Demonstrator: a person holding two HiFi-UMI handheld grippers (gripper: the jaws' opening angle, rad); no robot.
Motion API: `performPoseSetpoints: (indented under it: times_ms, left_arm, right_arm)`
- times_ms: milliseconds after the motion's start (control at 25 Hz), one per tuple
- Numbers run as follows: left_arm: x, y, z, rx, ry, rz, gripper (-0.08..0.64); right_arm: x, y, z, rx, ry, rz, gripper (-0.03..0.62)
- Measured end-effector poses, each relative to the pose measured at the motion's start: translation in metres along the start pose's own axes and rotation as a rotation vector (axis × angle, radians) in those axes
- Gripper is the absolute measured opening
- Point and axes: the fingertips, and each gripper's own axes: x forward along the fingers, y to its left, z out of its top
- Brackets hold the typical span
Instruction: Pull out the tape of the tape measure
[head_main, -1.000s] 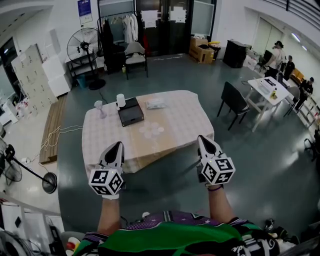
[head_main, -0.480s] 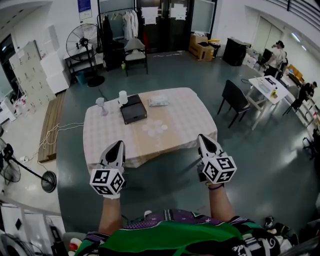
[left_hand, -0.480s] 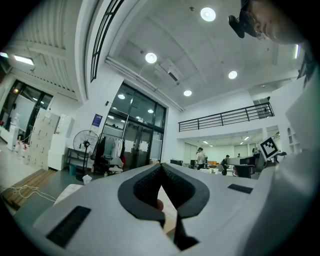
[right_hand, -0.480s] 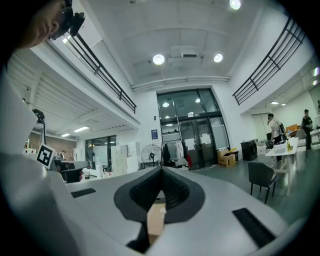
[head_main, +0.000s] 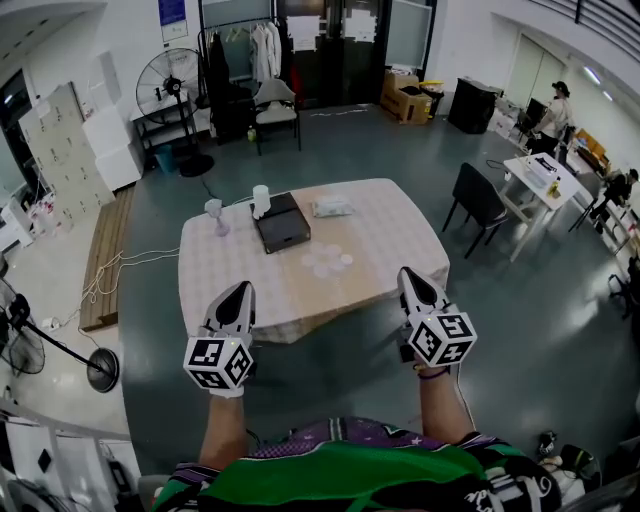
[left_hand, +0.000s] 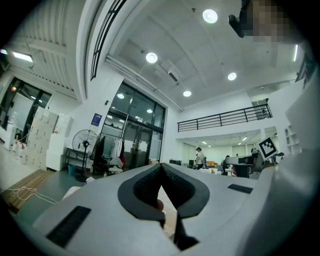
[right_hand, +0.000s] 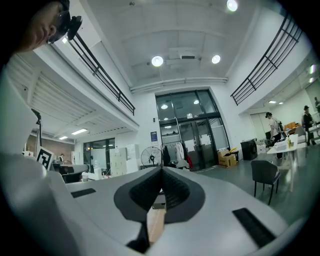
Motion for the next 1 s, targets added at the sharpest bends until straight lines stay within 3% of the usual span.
performPoseSetpoints:
  times_ms: [560,1000]
  left_arm:
    - [0.035,0.047,-0.021,-0.054,0.034,-0.041,0.021]
    - [0.152,0.042,0.000,0.003,-0.006,-0.024,0.022]
  right_arm:
    - [0.060,0.010,-0.013,-0.028,0.039,-0.018,0.006]
    - [0.141,-0.068,0.009,-0.026,0.013,0.004,0.006]
